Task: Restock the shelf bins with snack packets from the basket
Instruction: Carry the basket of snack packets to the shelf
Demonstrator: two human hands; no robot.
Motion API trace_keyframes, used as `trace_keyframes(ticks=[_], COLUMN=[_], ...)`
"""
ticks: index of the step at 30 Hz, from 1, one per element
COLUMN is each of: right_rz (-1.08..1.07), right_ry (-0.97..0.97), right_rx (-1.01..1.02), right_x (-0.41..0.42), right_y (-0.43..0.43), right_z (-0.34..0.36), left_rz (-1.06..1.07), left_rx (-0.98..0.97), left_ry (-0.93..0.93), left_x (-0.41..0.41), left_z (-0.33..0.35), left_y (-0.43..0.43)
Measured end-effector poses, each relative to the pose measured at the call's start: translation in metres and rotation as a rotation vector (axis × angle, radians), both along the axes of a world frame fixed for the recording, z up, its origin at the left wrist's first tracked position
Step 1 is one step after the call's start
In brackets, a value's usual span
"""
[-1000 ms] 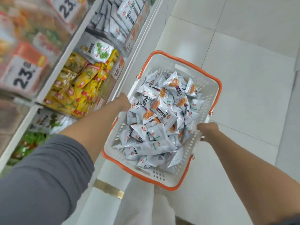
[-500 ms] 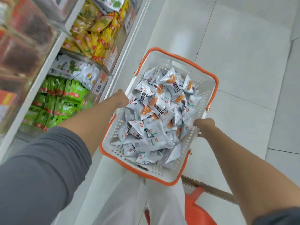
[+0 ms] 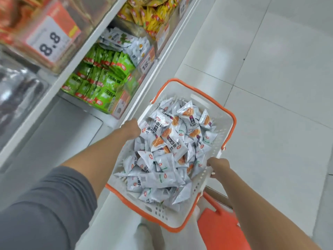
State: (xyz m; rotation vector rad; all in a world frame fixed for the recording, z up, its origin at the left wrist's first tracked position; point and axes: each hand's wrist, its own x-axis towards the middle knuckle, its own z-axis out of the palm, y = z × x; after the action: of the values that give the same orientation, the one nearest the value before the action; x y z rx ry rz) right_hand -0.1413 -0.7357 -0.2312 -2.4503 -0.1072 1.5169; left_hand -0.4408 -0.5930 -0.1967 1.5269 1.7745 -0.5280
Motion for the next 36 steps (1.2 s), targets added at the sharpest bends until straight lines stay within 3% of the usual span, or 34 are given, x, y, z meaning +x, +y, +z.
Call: trace_keyframes(ticks=[10,14,21,30,36], right_rz=[0.103,0.132,0.092,0.203,0.187], right_ry=[0.054,0.029,0.056,0.075,0.16], right_rx=[-0.121,-0.129,-0.186,-0.265,-0.263], right_x=[-0.098,-0.127,-0.161,-0.173,-0.179], right_y=[-0.065,-0.08,-0.127,-0.143,-0.164], right_z=[-0.06,-0.085,-0.129,-0.162,-0.186], left_rz=[0.132,0.069,0.209,0.093,0.194], left_rx=[-0.088,-0.158,-0.176,-0.209,-0.175], left_ry=[0.069,0.13,0.068,0.148,0.12], left_x=[-0.075,-0.092,-0.123,-0.147,-0.16], left_z=[-0.052,-0.068,-0.133,-0.163,-0.19], left_y=[-0.086,-0.109,-0.14,-0.187,-0.204])
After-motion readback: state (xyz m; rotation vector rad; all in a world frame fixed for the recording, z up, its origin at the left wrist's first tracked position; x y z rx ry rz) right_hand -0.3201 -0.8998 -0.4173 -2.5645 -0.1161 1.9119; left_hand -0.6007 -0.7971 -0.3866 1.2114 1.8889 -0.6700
